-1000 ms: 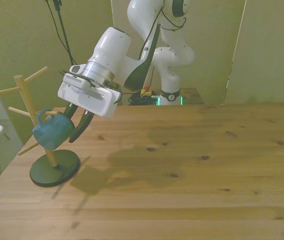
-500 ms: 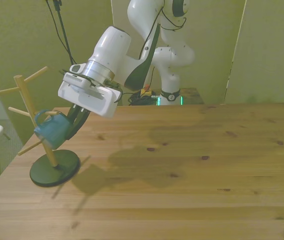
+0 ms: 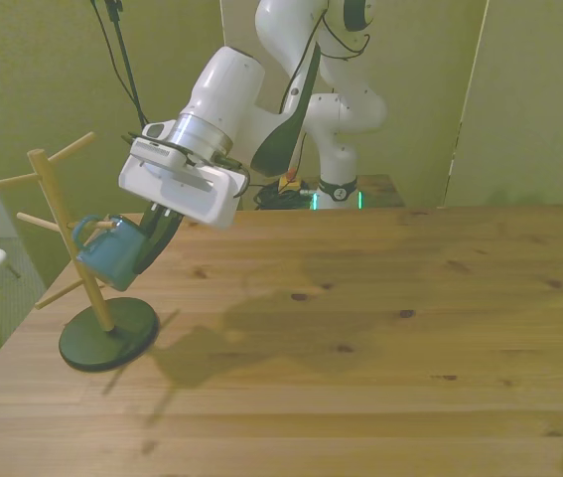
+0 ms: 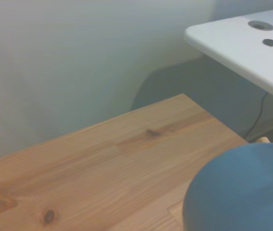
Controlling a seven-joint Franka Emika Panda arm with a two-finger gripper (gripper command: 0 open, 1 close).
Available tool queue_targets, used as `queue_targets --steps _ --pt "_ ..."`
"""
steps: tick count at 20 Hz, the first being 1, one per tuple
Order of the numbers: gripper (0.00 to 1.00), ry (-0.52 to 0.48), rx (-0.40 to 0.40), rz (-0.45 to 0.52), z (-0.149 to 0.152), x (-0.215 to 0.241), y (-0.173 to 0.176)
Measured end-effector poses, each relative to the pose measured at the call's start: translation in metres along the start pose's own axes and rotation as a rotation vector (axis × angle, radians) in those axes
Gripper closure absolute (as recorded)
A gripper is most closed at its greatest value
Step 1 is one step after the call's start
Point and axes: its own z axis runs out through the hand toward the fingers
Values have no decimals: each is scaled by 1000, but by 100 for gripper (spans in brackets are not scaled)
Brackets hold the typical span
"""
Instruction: Unload the mug
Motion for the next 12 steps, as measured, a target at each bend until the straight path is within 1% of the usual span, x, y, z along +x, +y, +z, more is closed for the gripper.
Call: queue_targets --steps 4,12 --pt "100 -12 22 1 -16 -5 -6" --pt "100 -55 65 -19 -41 -33 -25"
